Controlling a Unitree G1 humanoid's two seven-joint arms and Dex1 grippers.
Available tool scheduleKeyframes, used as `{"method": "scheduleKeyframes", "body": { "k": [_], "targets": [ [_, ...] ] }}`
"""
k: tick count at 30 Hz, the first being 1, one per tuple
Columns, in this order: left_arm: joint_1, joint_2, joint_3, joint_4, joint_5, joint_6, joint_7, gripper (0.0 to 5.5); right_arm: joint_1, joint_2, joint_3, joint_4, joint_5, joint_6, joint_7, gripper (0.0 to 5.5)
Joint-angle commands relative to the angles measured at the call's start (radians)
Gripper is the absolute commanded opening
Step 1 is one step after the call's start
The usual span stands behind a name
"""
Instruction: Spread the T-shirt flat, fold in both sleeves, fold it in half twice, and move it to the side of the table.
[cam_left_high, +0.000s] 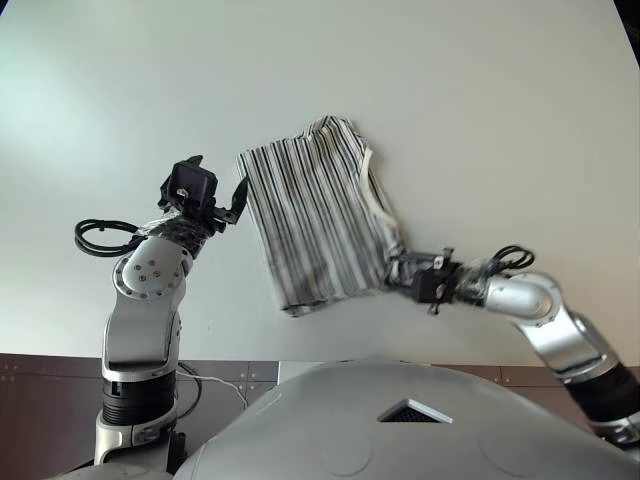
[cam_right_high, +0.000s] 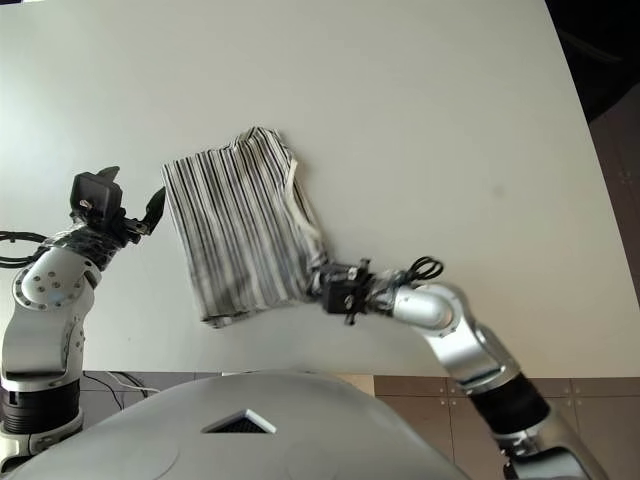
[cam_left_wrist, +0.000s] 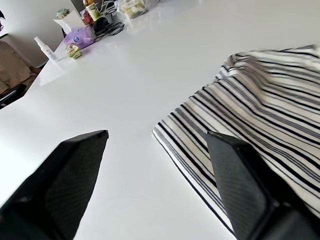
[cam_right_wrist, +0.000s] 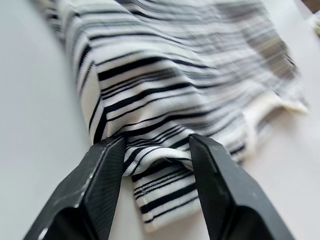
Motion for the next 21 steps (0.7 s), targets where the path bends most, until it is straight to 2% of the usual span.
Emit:
{"method": "scheduleKeyframes", "body": {
  "k": [1, 4, 6, 10, 14, 17, 21],
  "targets": [
    [-0.046, 0.048, -0.031, 0.078, 0.083, -0.019, 0.01, 3.6, -0.007, 0.02, 0.025, -0.092, 0.007, 0.113, 0.031, 2.28],
    [-0.024, 0.032, -0.019, 0.073, 0.097, -0.027, 0.025, 3.6, -0.058, -0.008, -0.12, -0.203, 0.117, 0.206, 0.059, 2.28],
    [-0.011, 0.009, -0.008, 0.061, 0.09, -0.037, 0.036, 3.6, -0.115, 0.023, -0.159, -0.24, 0.169, 0.272, 0.053, 2.28],
    [-0.075, -0.021, -0.03, 0.106, 0.093, -0.053, 0.046, 3.6, -0.18, 0.115, -0.008, 0.062, -0.087, 0.152, -0.153, 2.28],
    [-0.079, -0.054, -0.048, 0.121, 0.096, -0.062, 0.057, 3.6, -0.181, 0.169, 0.059, 0.252, -0.222, 0.11, -0.286, 2.28],
    [-0.032, -0.06, -0.05, 0.095, 0.1, -0.07, 0.056, 3.6, -0.16, 0.148, 0.043, 0.261, -0.253, 0.126, -0.295, 2.28],
    [0.089, -0.041, -0.044, 0.022, 0.13, -0.082, 0.052, 3.6, -0.022, 0.065, -0.059, 0.093, -0.225, 0.197, -0.265, 2.28]
  ]
}}
